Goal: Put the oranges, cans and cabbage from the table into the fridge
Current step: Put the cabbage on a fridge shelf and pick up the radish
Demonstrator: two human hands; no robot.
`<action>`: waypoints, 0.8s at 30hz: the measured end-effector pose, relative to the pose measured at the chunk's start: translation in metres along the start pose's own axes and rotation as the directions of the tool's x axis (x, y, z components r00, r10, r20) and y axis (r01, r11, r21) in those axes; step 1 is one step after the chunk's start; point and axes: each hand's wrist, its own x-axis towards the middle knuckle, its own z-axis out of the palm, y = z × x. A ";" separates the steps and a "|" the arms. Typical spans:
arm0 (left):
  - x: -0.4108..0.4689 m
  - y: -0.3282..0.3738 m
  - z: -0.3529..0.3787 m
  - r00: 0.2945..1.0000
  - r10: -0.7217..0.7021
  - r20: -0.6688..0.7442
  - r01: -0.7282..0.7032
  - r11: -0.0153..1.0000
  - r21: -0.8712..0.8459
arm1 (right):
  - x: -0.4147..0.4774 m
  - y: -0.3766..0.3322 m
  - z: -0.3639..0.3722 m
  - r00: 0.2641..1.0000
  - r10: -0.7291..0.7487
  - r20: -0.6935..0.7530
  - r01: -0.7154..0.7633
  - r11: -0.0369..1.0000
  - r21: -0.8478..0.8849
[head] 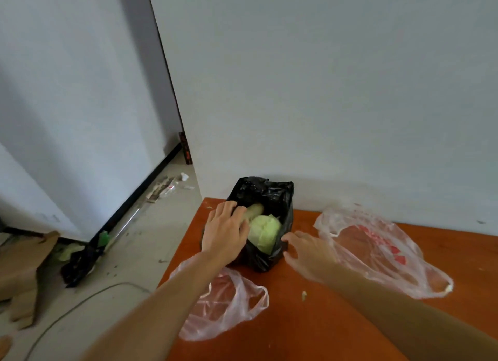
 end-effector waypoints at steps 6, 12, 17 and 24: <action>0.011 -0.033 0.070 0.949 -0.097 0.298 0.106 0.994 -0.012 | 0.108 0.008 0.034 0.999 -0.039 0.003 0.039 0.998 0.052; -0.004 -0.063 0.117 0.889 -0.142 0.435 0.208 0.972 -0.108 | 0.202 -0.002 0.094 0.974 -0.063 0.220 0.073 0.997 -0.038; 0.001 -0.077 0.132 0.876 -0.156 0.457 0.243 0.960 -0.137 | 0.220 0.001 0.122 0.900 0.063 0.432 -0.006 0.991 -0.131; 0.063 -0.094 0.147 0.901 -0.119 0.418 0.225 0.950 -0.214 | 0.149 0.003 0.128 0.959 -0.112 0.261 0.136 0.988 -0.075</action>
